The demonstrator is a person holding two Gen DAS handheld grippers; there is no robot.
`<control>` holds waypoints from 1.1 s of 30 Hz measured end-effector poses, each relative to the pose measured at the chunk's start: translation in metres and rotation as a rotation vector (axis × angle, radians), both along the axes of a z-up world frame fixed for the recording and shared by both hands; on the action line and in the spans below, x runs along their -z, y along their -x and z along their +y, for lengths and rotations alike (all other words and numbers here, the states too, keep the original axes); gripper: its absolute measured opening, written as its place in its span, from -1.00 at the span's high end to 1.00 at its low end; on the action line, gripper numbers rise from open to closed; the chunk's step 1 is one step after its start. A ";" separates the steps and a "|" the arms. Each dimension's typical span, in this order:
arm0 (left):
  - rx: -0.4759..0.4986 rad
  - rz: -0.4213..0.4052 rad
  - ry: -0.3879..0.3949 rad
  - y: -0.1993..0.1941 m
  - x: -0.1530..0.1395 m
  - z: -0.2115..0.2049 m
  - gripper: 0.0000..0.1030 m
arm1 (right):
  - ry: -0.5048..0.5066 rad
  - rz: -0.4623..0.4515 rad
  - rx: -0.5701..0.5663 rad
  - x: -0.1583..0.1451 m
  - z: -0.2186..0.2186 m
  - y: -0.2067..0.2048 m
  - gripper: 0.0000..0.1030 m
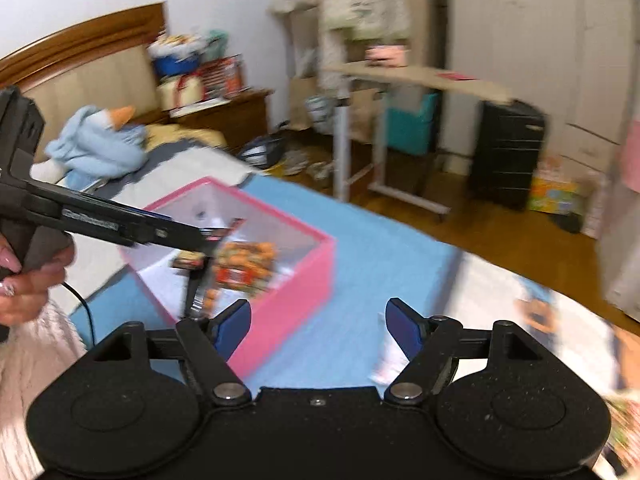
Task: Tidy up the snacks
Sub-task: 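Grasp a second peanut bag with the right tool while the left tool grasps it too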
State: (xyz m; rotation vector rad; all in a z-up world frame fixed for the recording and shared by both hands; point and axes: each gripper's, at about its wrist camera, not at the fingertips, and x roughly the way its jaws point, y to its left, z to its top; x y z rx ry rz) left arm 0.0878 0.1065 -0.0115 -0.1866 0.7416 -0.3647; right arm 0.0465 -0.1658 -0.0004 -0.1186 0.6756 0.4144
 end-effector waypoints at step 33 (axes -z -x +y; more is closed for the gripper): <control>0.438 0.365 0.035 -0.065 0.140 -0.304 -0.15 | -0.328 0.437 0.468 0.166 -0.225 -0.001 -0.46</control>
